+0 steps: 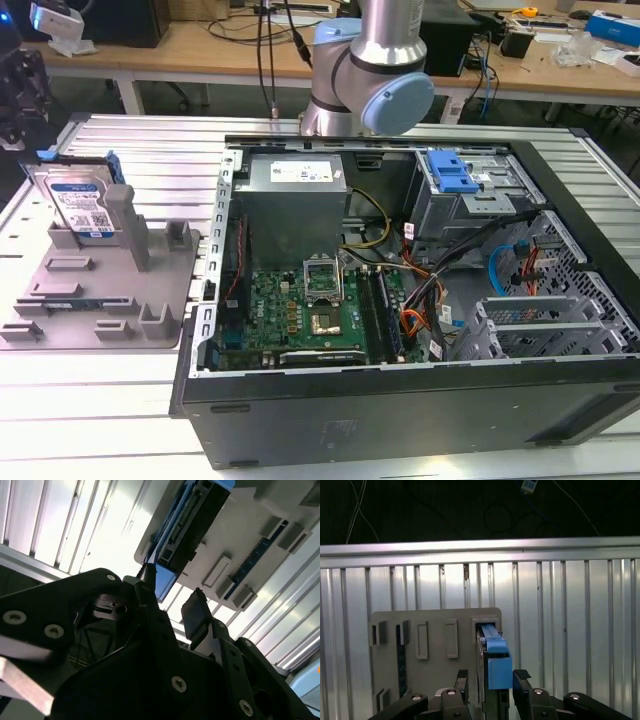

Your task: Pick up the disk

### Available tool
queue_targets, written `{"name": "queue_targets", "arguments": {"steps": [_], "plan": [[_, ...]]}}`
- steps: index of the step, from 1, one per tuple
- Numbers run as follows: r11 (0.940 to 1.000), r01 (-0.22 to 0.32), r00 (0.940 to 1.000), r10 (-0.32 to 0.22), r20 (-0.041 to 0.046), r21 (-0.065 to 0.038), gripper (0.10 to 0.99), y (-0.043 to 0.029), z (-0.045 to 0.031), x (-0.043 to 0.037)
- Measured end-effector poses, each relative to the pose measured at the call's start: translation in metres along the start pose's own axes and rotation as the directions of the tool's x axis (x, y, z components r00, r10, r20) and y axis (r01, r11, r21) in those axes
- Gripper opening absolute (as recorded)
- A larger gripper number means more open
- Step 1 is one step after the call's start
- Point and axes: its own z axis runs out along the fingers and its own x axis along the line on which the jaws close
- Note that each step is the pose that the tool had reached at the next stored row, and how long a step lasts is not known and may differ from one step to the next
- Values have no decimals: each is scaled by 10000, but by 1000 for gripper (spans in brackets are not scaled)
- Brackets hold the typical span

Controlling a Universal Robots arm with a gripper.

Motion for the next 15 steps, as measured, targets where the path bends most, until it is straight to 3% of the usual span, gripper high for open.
{"name": "queue_targets", "arguments": {"steps": [15], "plan": [[10000, 2, 10000, -2, 0, -4, 482, 17, 173, -14]]}}
